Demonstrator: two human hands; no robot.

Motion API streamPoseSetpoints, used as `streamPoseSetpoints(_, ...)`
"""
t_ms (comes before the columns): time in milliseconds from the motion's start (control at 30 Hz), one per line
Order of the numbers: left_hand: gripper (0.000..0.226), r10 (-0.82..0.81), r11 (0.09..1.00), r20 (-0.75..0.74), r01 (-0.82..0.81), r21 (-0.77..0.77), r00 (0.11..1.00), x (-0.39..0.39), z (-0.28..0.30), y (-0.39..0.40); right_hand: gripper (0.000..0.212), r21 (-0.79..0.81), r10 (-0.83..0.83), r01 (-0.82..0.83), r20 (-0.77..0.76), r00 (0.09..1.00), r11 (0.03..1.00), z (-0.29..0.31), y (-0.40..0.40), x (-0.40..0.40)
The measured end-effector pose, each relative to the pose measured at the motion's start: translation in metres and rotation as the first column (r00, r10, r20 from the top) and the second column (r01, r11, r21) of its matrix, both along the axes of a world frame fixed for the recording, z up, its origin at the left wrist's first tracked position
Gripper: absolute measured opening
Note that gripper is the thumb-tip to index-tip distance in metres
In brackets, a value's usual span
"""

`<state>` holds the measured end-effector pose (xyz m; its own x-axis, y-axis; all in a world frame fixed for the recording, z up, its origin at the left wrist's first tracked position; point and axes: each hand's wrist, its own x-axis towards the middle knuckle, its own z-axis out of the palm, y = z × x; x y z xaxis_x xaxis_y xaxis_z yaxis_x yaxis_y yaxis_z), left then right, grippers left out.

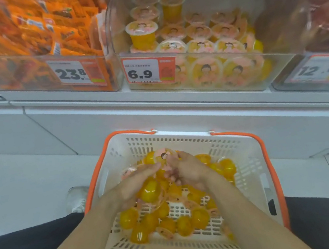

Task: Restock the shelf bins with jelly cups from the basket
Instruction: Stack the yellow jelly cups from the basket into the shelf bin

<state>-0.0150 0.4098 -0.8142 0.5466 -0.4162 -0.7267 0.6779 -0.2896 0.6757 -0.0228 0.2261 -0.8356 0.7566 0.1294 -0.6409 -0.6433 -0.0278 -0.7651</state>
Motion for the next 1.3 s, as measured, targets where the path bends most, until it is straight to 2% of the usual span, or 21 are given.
streamPoseSetpoints(100,0.066,0.077,0.997,0.125,-0.076,-0.011,0.989,0.008,0.028,-0.015,0.033,0.063,-0.002,-0.002,0.051,0.999,0.998,0.042,-0.009,0.001)
streamPoseSetpoints(200,0.034,0.077,0.995,0.138,-0.068,-0.068,0.988,0.017,0.055,-0.023,0.037,-0.097,0.068,-0.054,0.151,0.986,0.994,0.083,-0.021,0.001)
streamPoseSetpoints(300,0.025,0.032,0.995,0.176,-0.015,-0.099,0.984,0.028,0.095,-0.029,0.036,-0.192,0.064,-0.011,0.275,0.959,0.981,0.125,-0.030,0.000)
streamPoseSetpoints(500,0.033,0.000,0.997,0.364,0.029,-0.072,0.931,0.052,0.176,-0.030,0.017,0.058,-0.201,0.198,0.491,0.847,0.978,0.204,-0.023,0.002)
streamPoseSetpoints(633,0.026,0.050,0.998,0.504,-0.022,-0.060,0.862,0.062,0.219,-0.027,0.021,0.169,-0.353,0.312,0.519,0.779,0.935,0.235,-0.027,0.031)
streamPoseSetpoints(767,0.021,0.138,0.986,0.579,-0.167,-0.003,0.804,0.071,0.222,-0.023,0.022,0.122,-0.439,0.450,0.541,0.718,0.885,0.246,-0.033,0.087)
streamPoseSetpoints(900,0.023,0.260,0.953,0.569,-0.302,-0.022,0.780,0.082,0.215,-0.028,0.027,0.019,-0.483,0.542,0.481,0.732,0.840,0.237,-0.044,0.151)
streamPoseSetpoints(1000,0.025,0.279,0.945,0.569,-0.325,-0.022,0.774,0.087,0.213,-0.029,0.032,-0.083,-0.491,0.576,0.433,0.756,0.813,0.223,-0.045,0.185)
streamPoseSetpoints(1100,0.023,0.255,0.953,0.577,-0.302,-0.016,0.775,0.092,0.207,-0.026,0.038,-0.121,-0.488,0.574,0.404,0.774,0.810,0.212,-0.044,0.203)
streamPoseSetpoints(1300,0.021,0.223,0.963,0.605,-0.269,-0.015,0.765,0.100,0.199,-0.029,0.021,-0.109,-0.490,0.577,0.416,0.766,0.809,0.204,-0.044,0.222)
